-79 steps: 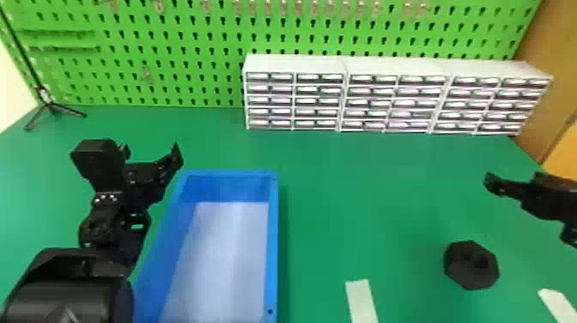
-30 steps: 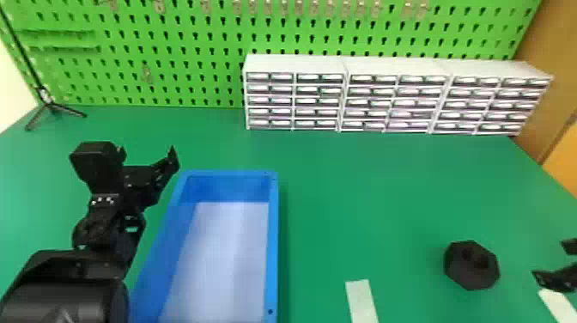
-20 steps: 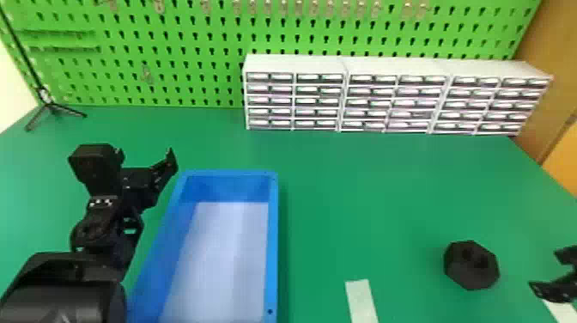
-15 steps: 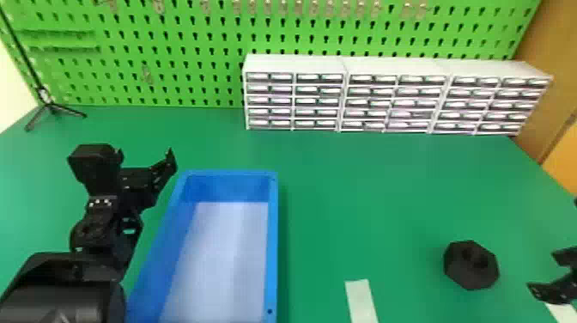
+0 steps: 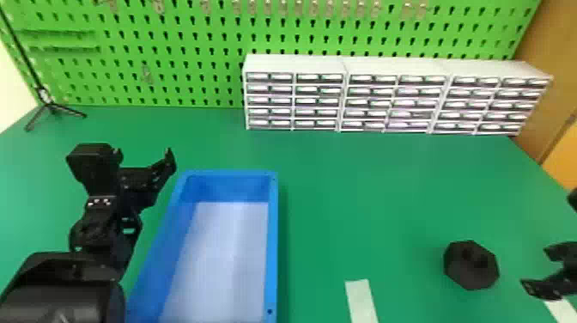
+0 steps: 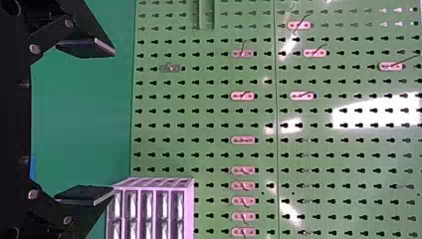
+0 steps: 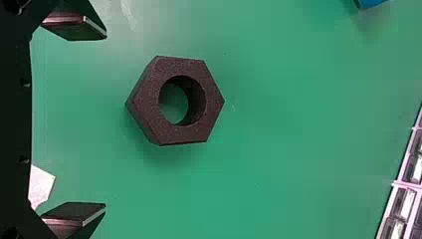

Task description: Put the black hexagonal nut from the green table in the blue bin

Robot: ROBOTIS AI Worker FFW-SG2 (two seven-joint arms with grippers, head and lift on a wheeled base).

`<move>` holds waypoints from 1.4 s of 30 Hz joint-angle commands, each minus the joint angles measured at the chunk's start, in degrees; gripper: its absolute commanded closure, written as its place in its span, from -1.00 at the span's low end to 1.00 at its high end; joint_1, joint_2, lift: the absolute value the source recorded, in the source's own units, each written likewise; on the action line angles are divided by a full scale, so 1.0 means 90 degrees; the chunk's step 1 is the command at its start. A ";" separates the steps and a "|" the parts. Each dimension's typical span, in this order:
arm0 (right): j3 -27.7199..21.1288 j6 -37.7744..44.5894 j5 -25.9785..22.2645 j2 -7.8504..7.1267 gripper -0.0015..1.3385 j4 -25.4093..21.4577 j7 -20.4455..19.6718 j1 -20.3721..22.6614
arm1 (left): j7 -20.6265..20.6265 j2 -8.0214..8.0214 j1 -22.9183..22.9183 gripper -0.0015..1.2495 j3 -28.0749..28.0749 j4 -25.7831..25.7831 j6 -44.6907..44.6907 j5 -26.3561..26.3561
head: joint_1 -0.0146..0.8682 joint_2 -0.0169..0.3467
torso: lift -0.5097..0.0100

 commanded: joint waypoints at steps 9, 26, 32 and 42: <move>0.0077 -0.0035 0.0001 0.0012 -0.87 0.0031 -0.0006 -0.0069 | 0.0001 0.0000 -0.0024 -0.55 -0.0021 0.0000 0.0000 0.0000 | 0.58 -0.76 | 0.59; 0.0087 -0.0045 0.0001 0.0031 -0.87 0.0041 -0.0006 -0.0089 | 0.0001 0.0000 -0.0024 -0.55 -0.0012 0.0000 0.0010 0.0000 | 0.58 -0.76 | 0.59; 0.0106 -0.0045 0.0059 0.0080 -0.87 0.0041 -0.0006 -0.0137 | 0.0001 0.0000 -0.0014 -0.55 -0.0021 0.0000 0.0010 0.0010 | 0.58 -0.76 | 0.59; 0.0360 -0.0045 0.0264 0.0168 -0.87 0.0168 0.0004 -0.0587 | 0.0001 0.0000 -0.0024 -0.55 -0.0021 0.0000 0.0010 0.0049 | 0.58 -0.76 | 0.59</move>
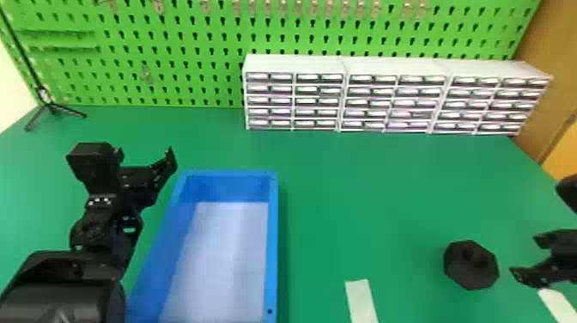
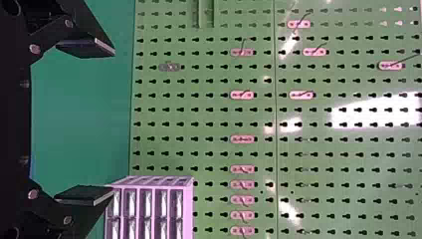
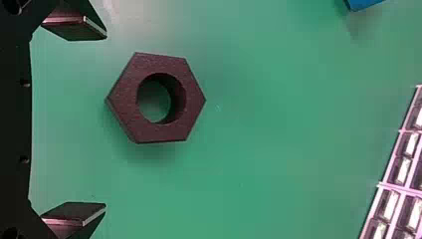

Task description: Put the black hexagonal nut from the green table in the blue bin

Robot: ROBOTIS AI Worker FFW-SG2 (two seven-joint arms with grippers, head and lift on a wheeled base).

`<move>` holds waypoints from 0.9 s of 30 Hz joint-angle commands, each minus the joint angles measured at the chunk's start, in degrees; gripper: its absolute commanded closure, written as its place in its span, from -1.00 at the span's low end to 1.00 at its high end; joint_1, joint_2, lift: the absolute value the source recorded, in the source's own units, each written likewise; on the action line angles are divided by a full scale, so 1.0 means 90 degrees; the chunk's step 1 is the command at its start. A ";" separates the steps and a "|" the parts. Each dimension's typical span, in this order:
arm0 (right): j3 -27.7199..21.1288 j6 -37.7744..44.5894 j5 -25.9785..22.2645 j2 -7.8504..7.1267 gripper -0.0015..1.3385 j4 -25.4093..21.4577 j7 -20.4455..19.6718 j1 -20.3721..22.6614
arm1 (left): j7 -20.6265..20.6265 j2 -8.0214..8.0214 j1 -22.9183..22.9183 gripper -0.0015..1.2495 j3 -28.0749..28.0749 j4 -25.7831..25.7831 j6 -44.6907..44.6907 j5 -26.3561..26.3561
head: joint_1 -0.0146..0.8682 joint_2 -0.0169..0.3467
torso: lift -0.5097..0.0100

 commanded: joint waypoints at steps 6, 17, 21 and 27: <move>0.0313 -0.0002 0.0173 0.0041 -0.87 0.0265 0.0011 -0.0443 | 0.0001 -0.0004 0.0000 -0.55 -0.0018 0.0000 0.0000 0.0030 | 0.58 -0.76 | 0.59; 0.0665 -0.0129 0.0711 0.0295 -0.87 0.0831 0.0089 -0.1010 | 0.0001 -0.0004 0.0000 -0.54 -0.0008 0.0000 -0.0010 0.0049 | 0.58 -0.76 | 0.59; 0.0831 -0.0188 0.0925 0.0451 -0.87 0.1105 0.0089 -0.1244 | 0.0001 -0.0004 0.0000 -0.54 0.0001 0.0000 -0.0010 0.0049 | 0.58 -0.76 | 0.59; 0.1133 -0.0256 0.1179 0.0588 -0.87 0.1476 0.0079 -0.1547 | 0.0001 -0.0004 -0.0010 -0.54 -0.0028 0.0000 -0.0010 0.0059 | 0.58 -0.76 | 0.59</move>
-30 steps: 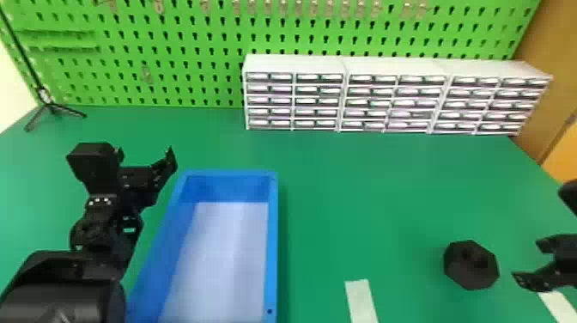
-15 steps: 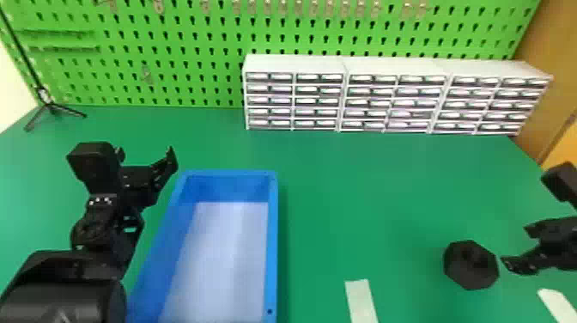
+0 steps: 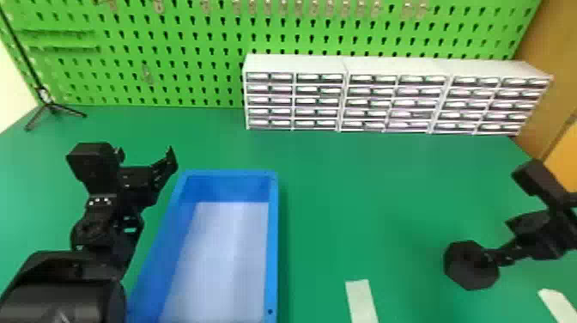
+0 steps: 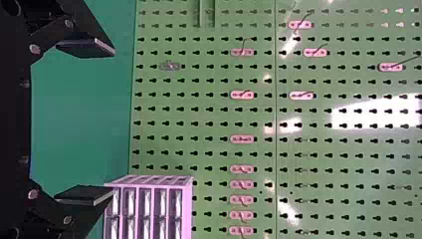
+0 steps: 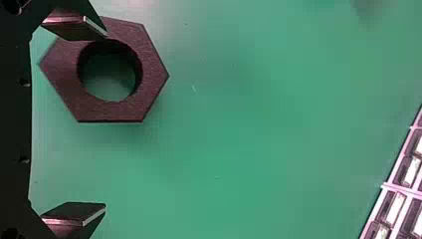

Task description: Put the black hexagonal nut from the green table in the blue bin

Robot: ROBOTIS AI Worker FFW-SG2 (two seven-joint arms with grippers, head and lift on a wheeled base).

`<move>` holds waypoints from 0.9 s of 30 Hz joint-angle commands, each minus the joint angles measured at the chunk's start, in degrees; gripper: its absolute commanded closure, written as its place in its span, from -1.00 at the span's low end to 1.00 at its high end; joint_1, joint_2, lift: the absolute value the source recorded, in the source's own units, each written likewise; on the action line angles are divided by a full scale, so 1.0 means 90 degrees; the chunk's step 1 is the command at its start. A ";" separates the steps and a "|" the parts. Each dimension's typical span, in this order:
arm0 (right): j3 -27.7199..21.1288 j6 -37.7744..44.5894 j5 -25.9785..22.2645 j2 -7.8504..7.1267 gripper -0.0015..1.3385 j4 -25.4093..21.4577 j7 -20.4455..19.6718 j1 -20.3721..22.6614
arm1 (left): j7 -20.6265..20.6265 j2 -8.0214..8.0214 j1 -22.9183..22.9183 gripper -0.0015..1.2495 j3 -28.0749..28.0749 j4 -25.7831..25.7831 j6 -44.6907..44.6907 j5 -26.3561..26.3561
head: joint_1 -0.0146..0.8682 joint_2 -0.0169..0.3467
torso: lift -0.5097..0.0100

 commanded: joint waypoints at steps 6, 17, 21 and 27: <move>0.0227 -0.0136 0.0275 0.0166 -0.87 0.0499 -0.0020 -0.0244 | 0.0005 0.0000 0.0001 -0.54 -0.0004 0.0000 0.0000 0.0002 | 0.58 -0.76 | 0.59; 0.0159 -0.0282 0.0324 0.0312 -0.88 0.0821 -0.0312 -0.0371 | 0.0005 0.0000 -0.0018 -0.54 0.0006 0.0000 0.0000 0.0012 | 0.58 -0.76 | 0.59; 0.0168 -0.0341 0.0324 0.0361 -0.88 0.0977 -0.0352 -0.0410 | -0.0004 0.0000 -0.0018 -0.54 0.0006 0.0010 0.0000 0.0002 | 0.58 -0.76 | 0.59; 0.0188 -0.0448 0.0324 0.0420 -0.88 0.1163 -0.0488 -0.0479 | 0.0005 0.0000 -0.0028 -0.54 0.0016 0.0000 -0.0020 0.0012 | 0.58 -0.76 | 0.59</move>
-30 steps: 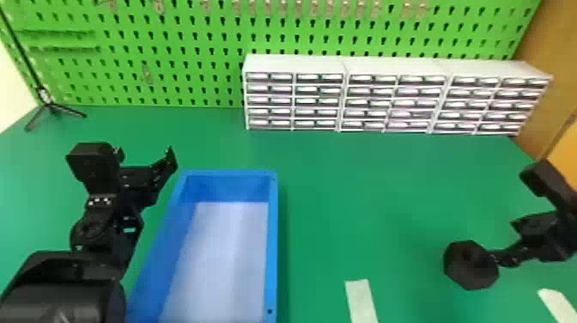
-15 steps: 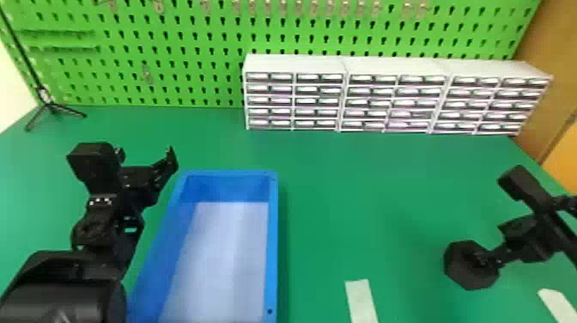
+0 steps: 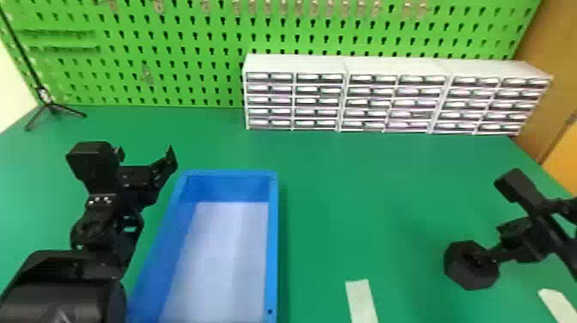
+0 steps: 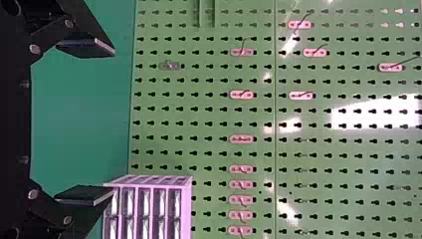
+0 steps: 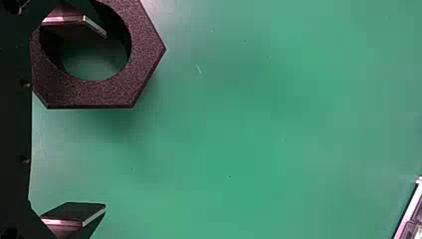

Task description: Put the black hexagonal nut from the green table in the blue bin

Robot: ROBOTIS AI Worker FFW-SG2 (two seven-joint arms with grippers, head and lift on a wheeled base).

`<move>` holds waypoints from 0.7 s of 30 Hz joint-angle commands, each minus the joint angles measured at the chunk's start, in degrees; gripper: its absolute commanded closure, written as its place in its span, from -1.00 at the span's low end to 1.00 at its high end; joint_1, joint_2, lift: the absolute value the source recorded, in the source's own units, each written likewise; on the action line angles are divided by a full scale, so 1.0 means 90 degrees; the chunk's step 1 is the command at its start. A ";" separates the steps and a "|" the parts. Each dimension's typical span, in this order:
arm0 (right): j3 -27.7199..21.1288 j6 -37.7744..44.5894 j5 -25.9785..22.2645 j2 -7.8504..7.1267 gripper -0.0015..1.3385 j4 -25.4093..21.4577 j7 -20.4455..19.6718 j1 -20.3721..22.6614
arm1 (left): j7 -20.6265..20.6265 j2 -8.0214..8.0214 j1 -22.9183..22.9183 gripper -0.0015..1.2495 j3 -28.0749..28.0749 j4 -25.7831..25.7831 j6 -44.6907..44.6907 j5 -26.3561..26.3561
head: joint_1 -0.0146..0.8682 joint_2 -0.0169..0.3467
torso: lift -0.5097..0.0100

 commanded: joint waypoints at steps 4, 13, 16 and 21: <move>0.0062 -0.0106 0.0000 0.0055 -0.88 0.0214 -0.0100 -0.0099 | 0.0001 0.0000 -0.0016 -0.54 0.0009 0.0001 -0.0021 0.0002 | 0.58 -0.76 | 0.59; 0.0121 -0.0106 -0.0019 0.0065 -0.87 0.0253 -0.0119 -0.0119 | 0.0001 0.0000 -0.0016 -0.54 0.0019 -0.0008 -0.0031 0.0002 | 0.58 -0.76 | 0.59; 0.0140 -0.0086 -0.0019 0.0065 -0.82 0.0253 -0.0119 -0.0109 | 0.0001 0.0000 -0.0016 -0.54 0.0019 0.0001 -0.0041 0.0002 | 0.58 -0.76 | 0.59; 0.0140 -0.0067 -0.0049 0.0075 -0.43 0.0273 -0.0119 -0.0099 | 0.0001 0.0000 -0.0016 -0.54 0.0019 0.0001 -0.0051 0.0002 | 0.58 -0.76 | 0.59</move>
